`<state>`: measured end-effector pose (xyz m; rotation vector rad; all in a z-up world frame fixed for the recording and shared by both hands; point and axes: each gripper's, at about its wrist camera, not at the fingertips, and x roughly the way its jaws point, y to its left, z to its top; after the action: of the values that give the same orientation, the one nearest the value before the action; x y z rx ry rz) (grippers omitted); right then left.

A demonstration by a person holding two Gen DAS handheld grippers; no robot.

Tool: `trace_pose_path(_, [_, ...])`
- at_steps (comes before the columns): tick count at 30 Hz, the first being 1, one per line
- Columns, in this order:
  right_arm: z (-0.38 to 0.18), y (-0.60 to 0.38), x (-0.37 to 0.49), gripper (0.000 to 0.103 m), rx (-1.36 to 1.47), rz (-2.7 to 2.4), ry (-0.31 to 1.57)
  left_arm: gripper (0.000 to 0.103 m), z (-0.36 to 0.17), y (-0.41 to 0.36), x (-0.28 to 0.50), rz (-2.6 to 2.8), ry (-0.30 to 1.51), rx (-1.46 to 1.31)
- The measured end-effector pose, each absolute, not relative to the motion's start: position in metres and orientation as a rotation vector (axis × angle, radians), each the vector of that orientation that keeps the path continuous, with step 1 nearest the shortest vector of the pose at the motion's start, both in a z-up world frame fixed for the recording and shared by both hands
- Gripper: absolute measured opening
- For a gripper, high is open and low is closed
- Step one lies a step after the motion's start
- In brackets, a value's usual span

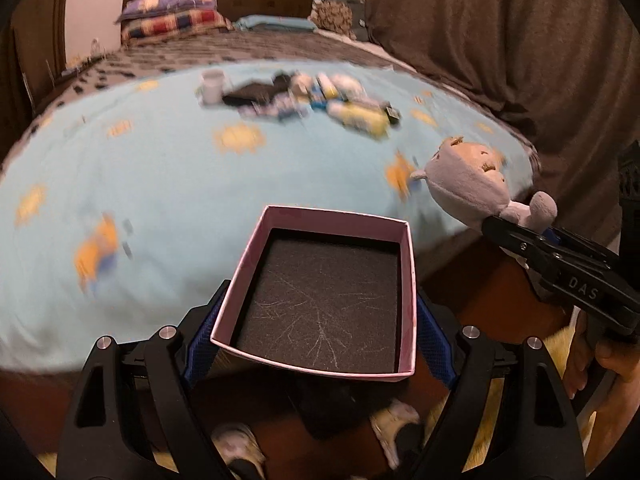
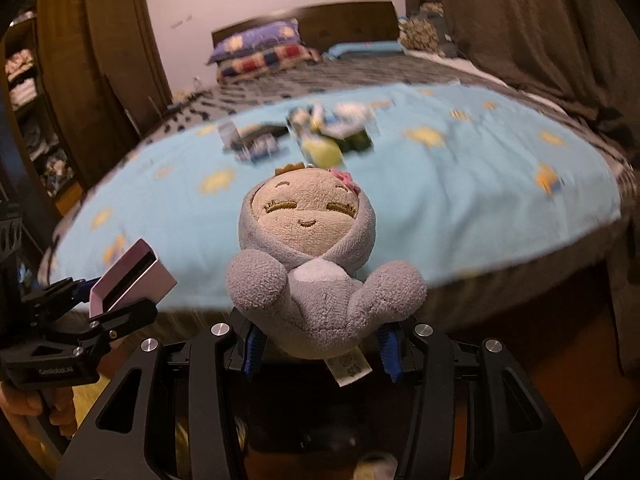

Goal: Collect trash
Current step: 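Lower both held items past the bed edge into the floor bin and open both grippers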

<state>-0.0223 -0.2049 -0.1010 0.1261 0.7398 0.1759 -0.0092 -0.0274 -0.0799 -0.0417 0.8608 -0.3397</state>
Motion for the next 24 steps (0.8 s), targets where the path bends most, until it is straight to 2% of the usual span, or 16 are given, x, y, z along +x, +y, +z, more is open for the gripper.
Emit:
trace_pose_path(7, [-0.171, -0.207, -0.039, 0.048, 0.149, 0.147, 0.916, 0.079, -0.154, -0.047, -0.037, -0.343, 0.998, -0.019])
trace_pose_path(14, [-0.242, -0.196, -0.029, 0.048, 0.142, 0.128, 1.096, 0.079, -0.223, -0.055, -0.026, -0.318, 1.15, -0.016])
trace_pose_path(19, [-0.278, -0.193, -0.015, 0.048, 0.186, 0.119, 1.187, 0.079, -0.244, -0.052, -0.013, -0.313, 1.193, -0.043])
trace_pose_path(24, [-0.287, -0.189, -0.009, 0.05, 0.211, 0.133, 1.191, 0.079, -0.258, -0.05, -0.004, -0.32, 1.225, -0.057])
